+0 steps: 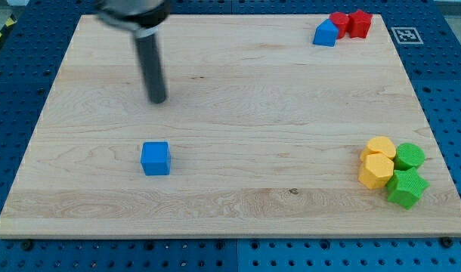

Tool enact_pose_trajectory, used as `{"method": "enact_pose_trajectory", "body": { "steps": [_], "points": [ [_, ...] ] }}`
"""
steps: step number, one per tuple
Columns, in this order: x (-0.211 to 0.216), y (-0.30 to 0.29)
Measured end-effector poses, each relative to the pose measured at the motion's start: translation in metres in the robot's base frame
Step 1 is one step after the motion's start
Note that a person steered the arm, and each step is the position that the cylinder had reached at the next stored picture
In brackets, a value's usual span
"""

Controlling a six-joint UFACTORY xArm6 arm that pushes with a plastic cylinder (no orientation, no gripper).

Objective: Move the blue cube diagonally bottom right to the blue triangle

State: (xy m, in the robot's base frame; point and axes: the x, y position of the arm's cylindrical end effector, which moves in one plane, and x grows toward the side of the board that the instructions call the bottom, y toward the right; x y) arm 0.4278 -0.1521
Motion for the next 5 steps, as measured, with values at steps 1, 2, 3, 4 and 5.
{"method": "enact_pose_trajectory", "body": {
  "steps": [1, 2, 3, 4, 5],
  "points": [
    [0.059, -0.045],
    [0.075, -0.058],
    [0.084, -0.030],
    [0.084, 0.026],
    [0.084, 0.059]
  ]
}}
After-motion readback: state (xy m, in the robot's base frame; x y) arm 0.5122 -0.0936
